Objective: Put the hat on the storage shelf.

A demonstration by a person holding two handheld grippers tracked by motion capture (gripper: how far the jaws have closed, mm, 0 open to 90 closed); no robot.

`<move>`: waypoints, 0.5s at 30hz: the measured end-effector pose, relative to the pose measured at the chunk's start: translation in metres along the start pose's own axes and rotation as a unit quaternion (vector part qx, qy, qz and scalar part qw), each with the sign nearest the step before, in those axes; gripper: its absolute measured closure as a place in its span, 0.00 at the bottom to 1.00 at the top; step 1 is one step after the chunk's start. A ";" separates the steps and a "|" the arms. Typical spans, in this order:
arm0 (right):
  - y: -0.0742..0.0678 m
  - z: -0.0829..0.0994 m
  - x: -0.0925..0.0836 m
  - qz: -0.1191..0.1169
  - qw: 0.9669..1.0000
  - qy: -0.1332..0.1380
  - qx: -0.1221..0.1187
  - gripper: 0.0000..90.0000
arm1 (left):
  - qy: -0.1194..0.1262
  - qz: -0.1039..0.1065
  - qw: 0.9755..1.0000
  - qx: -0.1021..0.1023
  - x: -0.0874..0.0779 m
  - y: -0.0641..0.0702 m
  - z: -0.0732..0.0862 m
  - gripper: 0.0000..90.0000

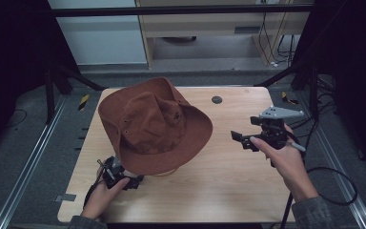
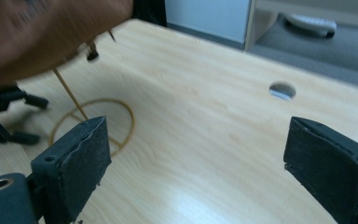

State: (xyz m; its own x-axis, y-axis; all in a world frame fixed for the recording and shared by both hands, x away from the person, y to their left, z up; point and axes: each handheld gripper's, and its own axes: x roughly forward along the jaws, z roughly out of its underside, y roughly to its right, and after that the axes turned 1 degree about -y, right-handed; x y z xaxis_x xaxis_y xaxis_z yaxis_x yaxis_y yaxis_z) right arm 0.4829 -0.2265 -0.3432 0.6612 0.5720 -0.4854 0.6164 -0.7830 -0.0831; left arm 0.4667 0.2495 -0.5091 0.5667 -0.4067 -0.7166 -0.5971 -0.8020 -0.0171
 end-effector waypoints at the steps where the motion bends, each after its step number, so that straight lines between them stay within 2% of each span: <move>1: 0.001 0.007 0.003 0.000 1.000 -0.005 0.003 0.08 | 0.000 0.000 1.000 0.000 0.000 0.000 0.000 0.00; 3: 0.003 0.020 0.009 0.000 1.000 -0.012 0.012 0.09 | 0.000 0.000 1.000 0.000 0.000 0.000 0.000 0.00; 4: 0.003 0.020 0.009 0.000 1.000 -0.012 0.012 0.09 | 0.000 0.000 1.000 0.000 0.000 0.000 0.000 0.00; 5: 0.005 0.033 0.014 0.002 1.000 -0.019 0.019 0.09 | 0.000 0.000 1.000 0.000 0.000 0.000 0.000 0.00; 7: 0.005 0.040 0.017 0.003 0.999 -0.022 0.023 0.08 | 0.000 0.000 1.000 0.000 0.000 0.000 0.000 0.00; 8: 0.007 0.052 0.023 0.006 0.999 -0.034 0.030 0.08 | 0.000 0.000 1.000 0.000 0.000 0.000 0.000 0.00; 10: 0.007 0.062 0.028 0.013 0.998 -0.045 0.028 0.08 | 0.001 0.000 1.000 -0.001 0.000 0.000 0.000 0.00; 15: 0.004 0.083 0.041 0.014 0.997 -0.060 0.037 0.08 | 0.000 0.000 1.000 0.000 0.000 0.000 0.000 0.00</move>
State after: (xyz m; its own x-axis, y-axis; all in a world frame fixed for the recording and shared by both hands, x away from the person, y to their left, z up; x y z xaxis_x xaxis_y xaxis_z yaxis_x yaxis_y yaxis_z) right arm 0.4767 -0.2270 -0.4359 0.6198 0.5195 -0.5881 0.5622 -0.8169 -0.1292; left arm 0.4667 0.2495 -0.5091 0.5666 -0.4066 -0.7167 -0.5973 -0.8018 -0.0173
